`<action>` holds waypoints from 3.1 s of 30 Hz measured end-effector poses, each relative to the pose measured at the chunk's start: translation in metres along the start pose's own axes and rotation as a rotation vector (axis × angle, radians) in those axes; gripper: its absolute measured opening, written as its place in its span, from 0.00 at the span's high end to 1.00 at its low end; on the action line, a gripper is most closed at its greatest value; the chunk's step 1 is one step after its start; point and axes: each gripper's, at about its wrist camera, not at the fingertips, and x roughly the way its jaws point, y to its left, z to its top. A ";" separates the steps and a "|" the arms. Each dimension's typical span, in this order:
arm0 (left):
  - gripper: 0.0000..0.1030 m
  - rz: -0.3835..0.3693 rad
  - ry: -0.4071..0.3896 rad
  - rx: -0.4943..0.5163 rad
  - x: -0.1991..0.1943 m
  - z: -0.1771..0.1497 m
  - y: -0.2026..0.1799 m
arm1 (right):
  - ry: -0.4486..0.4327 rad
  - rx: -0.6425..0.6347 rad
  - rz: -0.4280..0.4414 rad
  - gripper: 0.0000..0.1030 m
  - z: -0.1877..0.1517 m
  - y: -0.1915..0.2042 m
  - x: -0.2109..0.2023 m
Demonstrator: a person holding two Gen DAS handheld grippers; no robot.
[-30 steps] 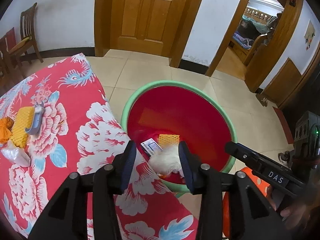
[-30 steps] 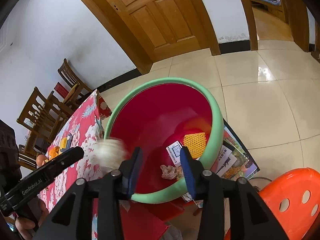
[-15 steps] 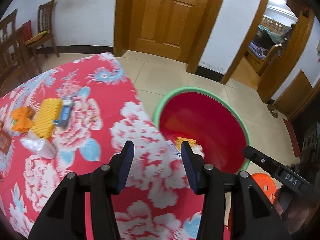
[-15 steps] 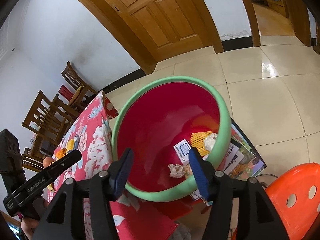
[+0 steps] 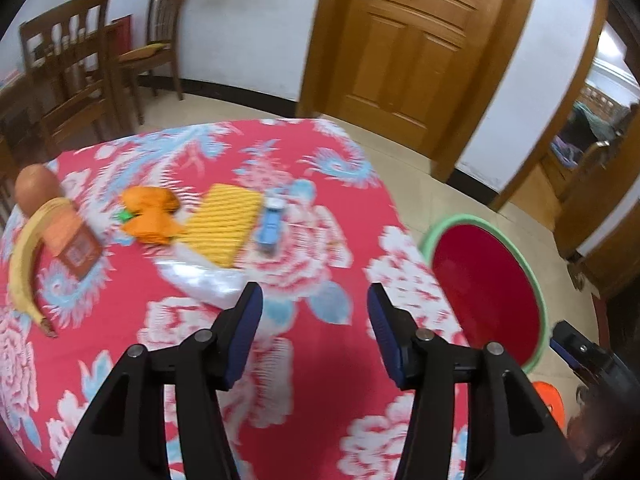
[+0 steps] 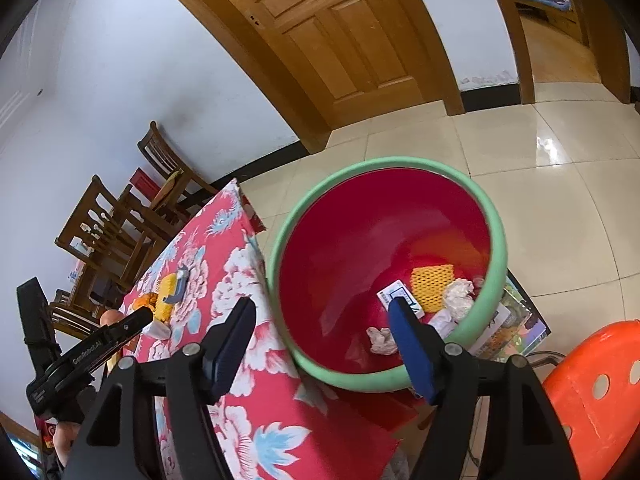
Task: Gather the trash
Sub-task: 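Move the left tool back to the table and grasp the clear plastic bag, then move the right tool from the bin to the blue plastic clip, then grasp the blue plastic clip with the right tool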
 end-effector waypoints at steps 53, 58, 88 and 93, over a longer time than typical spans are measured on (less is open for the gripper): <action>0.47 0.024 -0.053 -0.074 -0.024 -0.008 0.102 | 0.052 -0.068 -0.015 0.28 -0.025 0.075 0.012; 0.47 0.037 -0.070 -0.081 -0.032 -0.008 0.119 | 0.071 -0.104 -0.006 0.28 -0.029 0.098 0.023; 0.46 0.031 -0.113 -0.189 -0.031 -0.004 0.181 | 0.210 -0.341 -0.024 0.36 -0.033 0.227 0.159; 0.46 0.015 -0.115 -0.190 -0.029 -0.004 0.181 | 0.231 -0.361 -0.051 0.48 -0.035 0.230 0.178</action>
